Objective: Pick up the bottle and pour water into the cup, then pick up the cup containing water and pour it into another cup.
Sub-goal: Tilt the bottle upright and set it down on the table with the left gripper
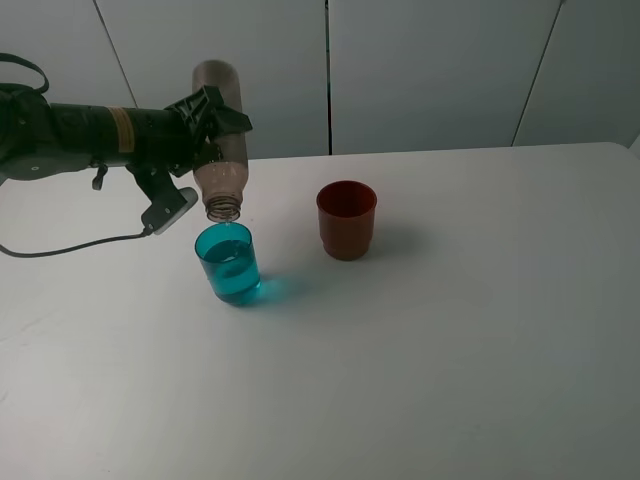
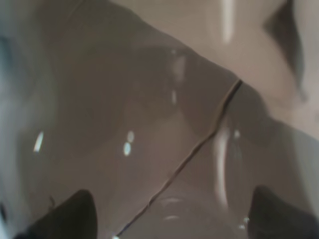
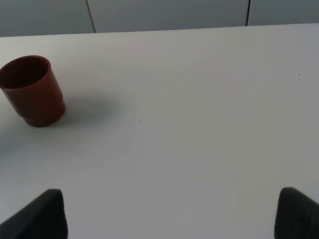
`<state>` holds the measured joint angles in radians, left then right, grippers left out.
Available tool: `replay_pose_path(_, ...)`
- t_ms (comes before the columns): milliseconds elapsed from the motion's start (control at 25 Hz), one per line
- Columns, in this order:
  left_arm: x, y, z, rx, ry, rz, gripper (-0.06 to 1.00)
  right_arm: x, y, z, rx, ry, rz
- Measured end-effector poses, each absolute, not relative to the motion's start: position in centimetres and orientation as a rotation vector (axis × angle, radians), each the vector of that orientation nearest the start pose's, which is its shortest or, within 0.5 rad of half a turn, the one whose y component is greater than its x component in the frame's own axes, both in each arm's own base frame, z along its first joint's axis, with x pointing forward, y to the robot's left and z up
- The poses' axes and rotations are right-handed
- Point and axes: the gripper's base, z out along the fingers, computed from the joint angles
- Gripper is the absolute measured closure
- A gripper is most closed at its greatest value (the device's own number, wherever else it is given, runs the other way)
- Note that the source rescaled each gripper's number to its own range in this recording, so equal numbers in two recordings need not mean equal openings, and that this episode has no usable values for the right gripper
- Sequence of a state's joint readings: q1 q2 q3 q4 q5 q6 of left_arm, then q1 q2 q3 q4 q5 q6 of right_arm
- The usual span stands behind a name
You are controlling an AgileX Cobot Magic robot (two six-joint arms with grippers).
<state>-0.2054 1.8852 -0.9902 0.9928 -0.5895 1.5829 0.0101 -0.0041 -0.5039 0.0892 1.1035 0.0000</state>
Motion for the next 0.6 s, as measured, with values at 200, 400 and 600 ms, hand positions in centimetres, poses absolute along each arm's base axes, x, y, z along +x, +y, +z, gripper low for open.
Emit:
replay_pose_path(200, 36.88, -11.99, 17.78, 2.107, 0.154, 0.965, 0.94, -0.8, 0.72, 27.51, -0.017, 2.078, 0.113)
replay_pose_path(400, 36.88, -11.99, 17.78, 2.102, 0.175, 0.953, 0.94, -0.8, 0.72, 27.51, -0.017, 2.078, 0.113)
replay_pose_path(600, 36.89, -11.98, 17.79, 2.081, 0.247, 0.913, 0.94, -0.8, 0.72, 27.51, -0.017, 2.078, 0.113)
